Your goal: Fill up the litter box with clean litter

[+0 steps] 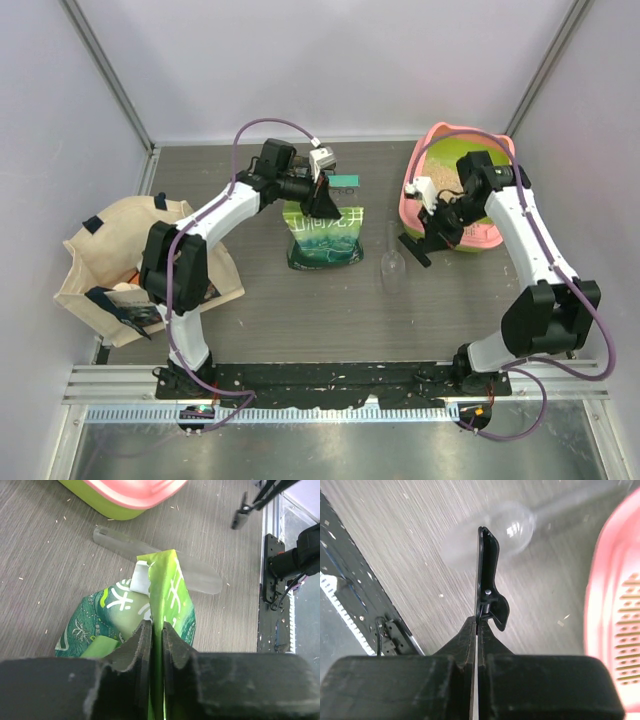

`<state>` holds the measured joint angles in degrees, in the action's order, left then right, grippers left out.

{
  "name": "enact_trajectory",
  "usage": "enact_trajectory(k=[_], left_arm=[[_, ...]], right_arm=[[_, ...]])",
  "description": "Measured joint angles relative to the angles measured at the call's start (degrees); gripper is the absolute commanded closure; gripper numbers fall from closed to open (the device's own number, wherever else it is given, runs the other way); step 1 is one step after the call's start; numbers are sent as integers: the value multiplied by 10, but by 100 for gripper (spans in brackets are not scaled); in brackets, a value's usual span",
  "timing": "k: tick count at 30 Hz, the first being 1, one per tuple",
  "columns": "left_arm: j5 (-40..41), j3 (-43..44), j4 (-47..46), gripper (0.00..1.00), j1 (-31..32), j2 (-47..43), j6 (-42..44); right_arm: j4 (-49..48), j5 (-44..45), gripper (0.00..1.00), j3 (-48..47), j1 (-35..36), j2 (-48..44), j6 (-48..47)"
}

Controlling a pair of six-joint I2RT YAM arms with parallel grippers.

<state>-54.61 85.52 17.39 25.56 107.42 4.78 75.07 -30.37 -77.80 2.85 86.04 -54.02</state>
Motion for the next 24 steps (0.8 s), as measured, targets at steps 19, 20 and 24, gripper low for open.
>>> enact_trajectory(k=[19,20,24], left_arm=[[24,41,-25,36,1,-20,24],[22,41,-29,36,1,-29,29],[3,48,-30,35,9,-70,63]], right_arm=[[14,-82,99,-170,85,40,15],[12,-80,99,-170,90,39,14],[-8,-66,99,-170,120,33,12]])
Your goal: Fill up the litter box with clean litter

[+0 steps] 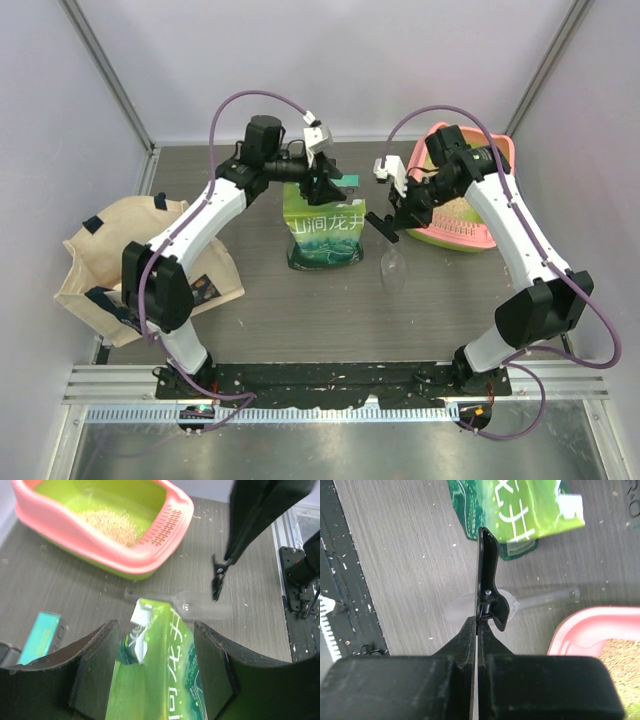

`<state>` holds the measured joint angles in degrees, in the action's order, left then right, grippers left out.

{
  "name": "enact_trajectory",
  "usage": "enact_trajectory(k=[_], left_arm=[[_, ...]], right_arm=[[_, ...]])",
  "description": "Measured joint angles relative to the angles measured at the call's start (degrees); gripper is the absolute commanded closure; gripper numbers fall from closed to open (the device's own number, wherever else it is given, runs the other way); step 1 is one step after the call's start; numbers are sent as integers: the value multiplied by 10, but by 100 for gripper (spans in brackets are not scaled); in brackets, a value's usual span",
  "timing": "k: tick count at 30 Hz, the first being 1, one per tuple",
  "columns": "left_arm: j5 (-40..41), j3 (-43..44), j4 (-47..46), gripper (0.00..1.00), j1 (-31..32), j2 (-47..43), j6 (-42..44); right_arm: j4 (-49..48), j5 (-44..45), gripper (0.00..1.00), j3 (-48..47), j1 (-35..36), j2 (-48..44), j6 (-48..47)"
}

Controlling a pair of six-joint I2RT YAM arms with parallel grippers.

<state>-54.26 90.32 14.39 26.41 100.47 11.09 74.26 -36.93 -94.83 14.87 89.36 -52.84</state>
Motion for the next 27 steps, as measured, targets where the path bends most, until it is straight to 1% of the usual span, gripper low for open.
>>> enact_trajectory(k=[3,7,12,19,23,24,27], left_arm=[[-10,11,18,35,17,-20,44],[-23,17,38,37,37,-23,73],[-33,24,56,40,38,-11,78],[-34,24,61,44,35,-7,75],[-36,24,60,52,35,-5,71],[-37,25,60,56,35,-4,71],[-39,26,60,62,35,2,65]], right_arm=[[-21,12,99,0,21,-5,0],[-49,19,99,-4,39,-6,9],[-75,16,98,-29,40,-5,45],[-94,8,99,-43,45,1,65],[-96,8,98,-44,54,9,67],[-96,7,99,-44,56,10,67],[-97,7,99,-44,60,11,68]])
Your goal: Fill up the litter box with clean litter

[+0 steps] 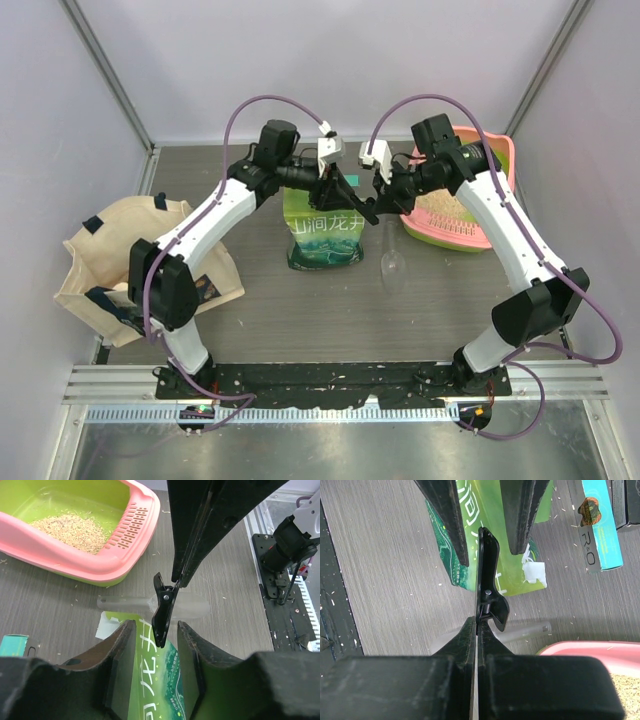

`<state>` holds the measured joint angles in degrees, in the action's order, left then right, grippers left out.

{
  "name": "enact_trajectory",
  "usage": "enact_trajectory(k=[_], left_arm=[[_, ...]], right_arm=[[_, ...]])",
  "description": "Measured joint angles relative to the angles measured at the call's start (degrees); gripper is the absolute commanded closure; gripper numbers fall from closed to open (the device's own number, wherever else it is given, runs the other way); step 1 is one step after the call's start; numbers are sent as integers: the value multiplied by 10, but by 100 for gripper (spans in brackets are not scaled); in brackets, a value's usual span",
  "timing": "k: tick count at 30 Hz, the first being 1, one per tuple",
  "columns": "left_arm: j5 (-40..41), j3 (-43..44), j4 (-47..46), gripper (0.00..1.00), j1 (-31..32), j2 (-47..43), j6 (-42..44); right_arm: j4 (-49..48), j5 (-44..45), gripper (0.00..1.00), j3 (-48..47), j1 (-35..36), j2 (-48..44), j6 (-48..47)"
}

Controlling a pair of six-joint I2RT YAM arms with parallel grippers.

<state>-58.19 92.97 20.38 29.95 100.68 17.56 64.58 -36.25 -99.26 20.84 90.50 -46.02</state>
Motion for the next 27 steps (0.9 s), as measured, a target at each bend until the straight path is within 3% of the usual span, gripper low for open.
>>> enact_trajectory(k=[5,7,8,10,11,14,22,27], left_arm=[[-1,0,0,73,0,8,-10],[-1,0,1,84,0,10,-12],[-2,2,2,89,0,10,-14],[-5,8,6,98,0,12,-17],[-7,11,9,100,0,13,-19],[-9,17,7,100,-5,15,-27],[-46,20,-14,100,-34,17,-99],[-70,23,-55,100,-35,22,-168]], right_arm=[[-5,-1,99,-3,2,0,6],[-7,-3,99,-5,2,2,8],[-9,-3,93,-6,2,2,9],[-14,-2,72,-6,2,3,13],[-17,-2,51,-6,0,3,19],[-31,-18,22,-6,-12,5,64],[-168,-107,25,12,-110,-7,223],[-184,-172,27,24,-103,-6,252]])
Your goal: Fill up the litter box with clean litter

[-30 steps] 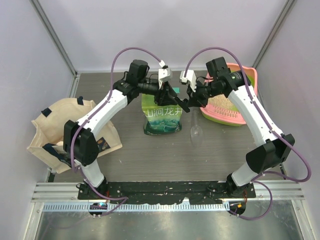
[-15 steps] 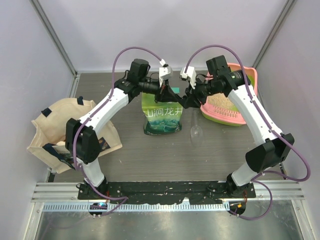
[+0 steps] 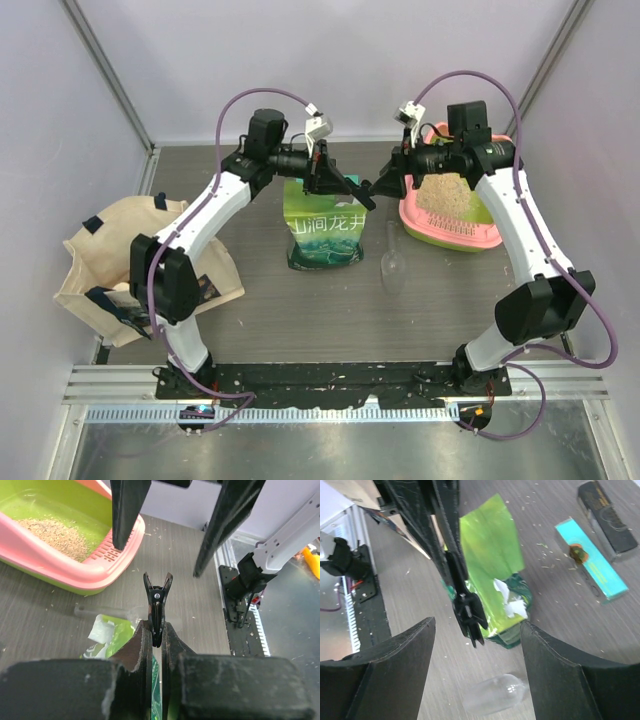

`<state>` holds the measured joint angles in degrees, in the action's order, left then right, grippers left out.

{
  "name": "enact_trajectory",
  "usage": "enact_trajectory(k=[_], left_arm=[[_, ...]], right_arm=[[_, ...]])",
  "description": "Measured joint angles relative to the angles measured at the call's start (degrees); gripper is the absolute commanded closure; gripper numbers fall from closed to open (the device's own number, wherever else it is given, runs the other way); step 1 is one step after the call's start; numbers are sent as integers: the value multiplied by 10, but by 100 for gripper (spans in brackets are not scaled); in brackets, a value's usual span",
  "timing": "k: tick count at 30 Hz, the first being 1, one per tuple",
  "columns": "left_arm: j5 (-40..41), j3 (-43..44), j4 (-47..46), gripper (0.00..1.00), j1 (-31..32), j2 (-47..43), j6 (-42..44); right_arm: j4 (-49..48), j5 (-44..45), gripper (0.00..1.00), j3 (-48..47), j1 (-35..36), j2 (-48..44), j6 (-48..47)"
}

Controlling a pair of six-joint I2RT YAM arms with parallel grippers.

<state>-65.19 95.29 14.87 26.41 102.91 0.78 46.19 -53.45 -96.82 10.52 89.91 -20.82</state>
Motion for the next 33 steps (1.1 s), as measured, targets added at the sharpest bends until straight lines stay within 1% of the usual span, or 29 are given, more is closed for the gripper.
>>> enact_trajectory(k=[4,5,9,12,15,16,18,19,21,22,23,24,25,26,27,28,32,33], left_arm=[[-10,1,-26,100,2,5,-35],[-11,1,-30,100,2,5,-43],[-19,1,-48,100,2,7,-65],[-21,1,-62,100,1,9,-80],[-23,1,-75,100,1,10,-92],[-24,1,-79,100,1,11,-96],[-25,1,-85,100,1,12,-100],[-25,1,-87,100,1,13,-103],[-26,1,-89,100,1,13,-108],[-27,1,-89,99,1,13,-109],[-28,1,-89,92,1,13,-110],[-29,1,-89,83,1,14,-111],[-29,1,-89,69,1,14,-114],[-29,1,-89,65,1,14,-117],[-29,1,-90,60,0,14,-115],[-24,1,-90,57,0,14,-117],[-19,1,-90,57,0,14,-118],[-19,1,-90,53,0,14,-118]], right_arm=[[-1,-29,27,3,10,5,5],[-1,-34,30,3,12,7,5],[-2,-48,32,3,15,13,7],[-2,-52,37,3,18,19,9],[-2,-55,46,3,18,24,12],[-2,-57,50,3,18,26,13],[-3,-60,54,3,18,28,15],[-3,-62,58,3,18,29,15],[-4,-66,63,3,18,30,16],[-4,-67,68,3,18,31,16],[-5,-70,71,3,18,32,17],[-6,-72,80,3,18,32,17],[-8,-74,86,3,17,33,18],[-10,-77,94,3,18,33,19],[-12,-78,99,3,18,33,20],[-13,-83,98,3,18,33,24],[-16,-96,99,3,18,35,37],[-16,-97,99,3,18,35,38]])
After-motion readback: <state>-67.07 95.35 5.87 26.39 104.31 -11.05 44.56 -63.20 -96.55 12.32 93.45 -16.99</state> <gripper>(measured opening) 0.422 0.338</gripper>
